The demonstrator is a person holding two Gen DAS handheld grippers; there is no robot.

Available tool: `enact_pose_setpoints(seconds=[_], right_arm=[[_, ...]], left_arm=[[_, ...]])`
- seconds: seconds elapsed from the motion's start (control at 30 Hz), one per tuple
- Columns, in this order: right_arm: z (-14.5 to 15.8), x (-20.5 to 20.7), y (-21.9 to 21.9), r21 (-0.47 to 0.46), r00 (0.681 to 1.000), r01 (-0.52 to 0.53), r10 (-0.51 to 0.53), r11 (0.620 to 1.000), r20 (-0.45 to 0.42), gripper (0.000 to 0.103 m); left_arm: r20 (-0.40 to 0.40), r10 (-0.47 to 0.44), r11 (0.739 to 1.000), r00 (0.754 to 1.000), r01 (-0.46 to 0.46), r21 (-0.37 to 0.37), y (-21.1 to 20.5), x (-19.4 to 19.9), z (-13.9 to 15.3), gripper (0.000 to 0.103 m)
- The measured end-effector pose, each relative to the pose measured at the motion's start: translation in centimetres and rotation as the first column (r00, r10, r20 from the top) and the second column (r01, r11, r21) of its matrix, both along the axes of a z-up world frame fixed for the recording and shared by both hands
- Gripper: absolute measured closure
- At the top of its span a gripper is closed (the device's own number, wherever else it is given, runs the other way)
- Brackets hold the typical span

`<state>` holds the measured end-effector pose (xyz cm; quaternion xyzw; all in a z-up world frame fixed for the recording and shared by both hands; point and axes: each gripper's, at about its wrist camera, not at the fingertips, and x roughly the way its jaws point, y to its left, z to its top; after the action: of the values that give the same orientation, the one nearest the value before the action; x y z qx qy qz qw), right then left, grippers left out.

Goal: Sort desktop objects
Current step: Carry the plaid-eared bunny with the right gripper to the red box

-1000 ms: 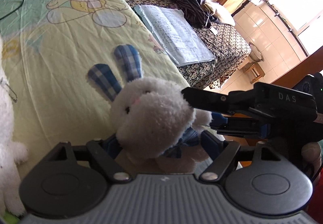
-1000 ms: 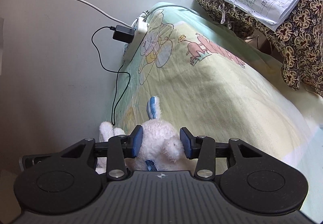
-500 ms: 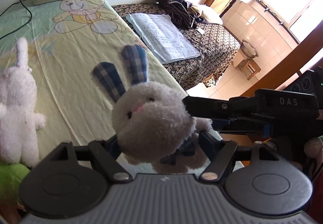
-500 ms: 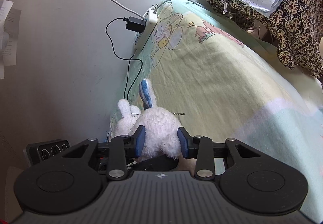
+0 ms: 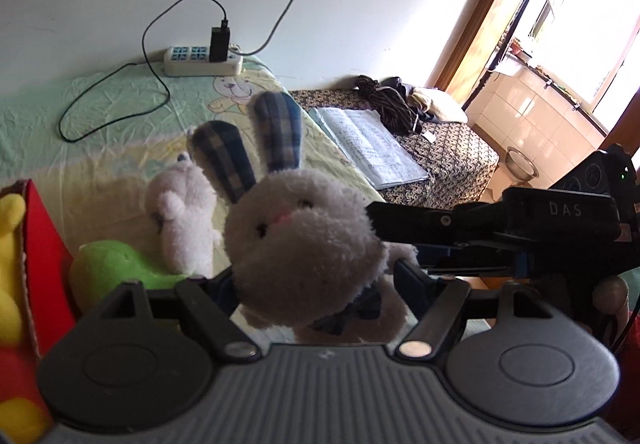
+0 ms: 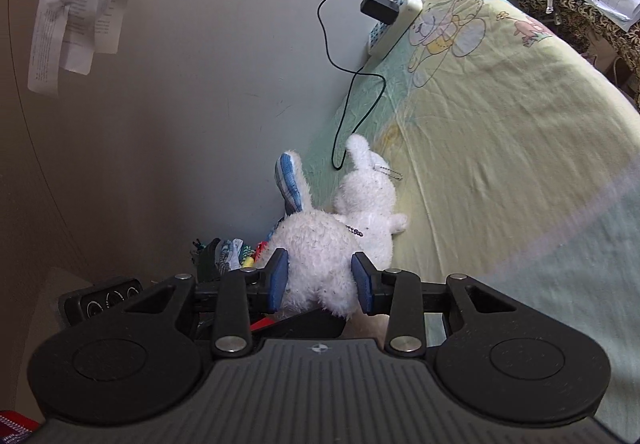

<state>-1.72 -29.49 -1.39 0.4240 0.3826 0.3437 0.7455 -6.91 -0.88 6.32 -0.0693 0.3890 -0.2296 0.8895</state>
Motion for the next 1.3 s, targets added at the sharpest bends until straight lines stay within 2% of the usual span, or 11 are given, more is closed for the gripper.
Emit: enact_pose_setpoints(seconds=[0.17,0.4,0.57,0.7,0.97,1.07,1.17,1.3], right_arm=[[1.8,-0.7,4.3,0.016,0.997,-0.055,0.054,0.998,0.056,0.065],[3.8,-1.6,11.5,0.048,0.985,-0.131,0.125,0.99,0.115,0.065],[4.7,-1.9,17.3,0.07,0.974,-0.187,0.176,0.98,0.143,0.065],[5.1,-1.9,21.9,0.073,0.966,-0.219,0.205,0.973,0.157,0.065],[3.5,-1.8,29.6,0.125,0.977,-0.208,0.2,0.97,0.078,0.064],[2.1,-1.5,31.8,0.158,0.984,-0.177,0.179,0.971,-0.001,0.064],[0.6,-1.5,33.4,0.176,0.984,-0.144,0.159,0.974,-0.074,0.063],[-0.8,-1.2,34.9,0.137,0.982,-0.123,0.14,0.983,-0.124,0.062]], left_arm=[[0.049,0.061,0.998,0.997,-0.061,-0.007,5.1,-2.1,2.0,0.027],[0.127,0.141,0.989,0.982,-0.146,0.03,12.5,-4.5,4.2,0.027],[0.146,0.195,0.979,0.97,-0.202,0.03,17.8,-5.3,4.8,0.026],[0.167,0.221,0.969,0.961,-0.235,0.069,21.2,-5.5,4.9,0.026],[0.156,0.241,0.95,0.958,-0.266,0.166,27.0,-4.8,3.1,0.026],[0.138,0.233,0.946,0.963,-0.258,0.199,28.6,-4.0,1.7,0.026],[0.107,0.226,0.948,0.968,-0.244,0.203,29.8,-3.1,0.3,0.026],[0.078,0.227,0.95,0.971,-0.238,0.201,30.9,-2.0,-1.0,0.025]])
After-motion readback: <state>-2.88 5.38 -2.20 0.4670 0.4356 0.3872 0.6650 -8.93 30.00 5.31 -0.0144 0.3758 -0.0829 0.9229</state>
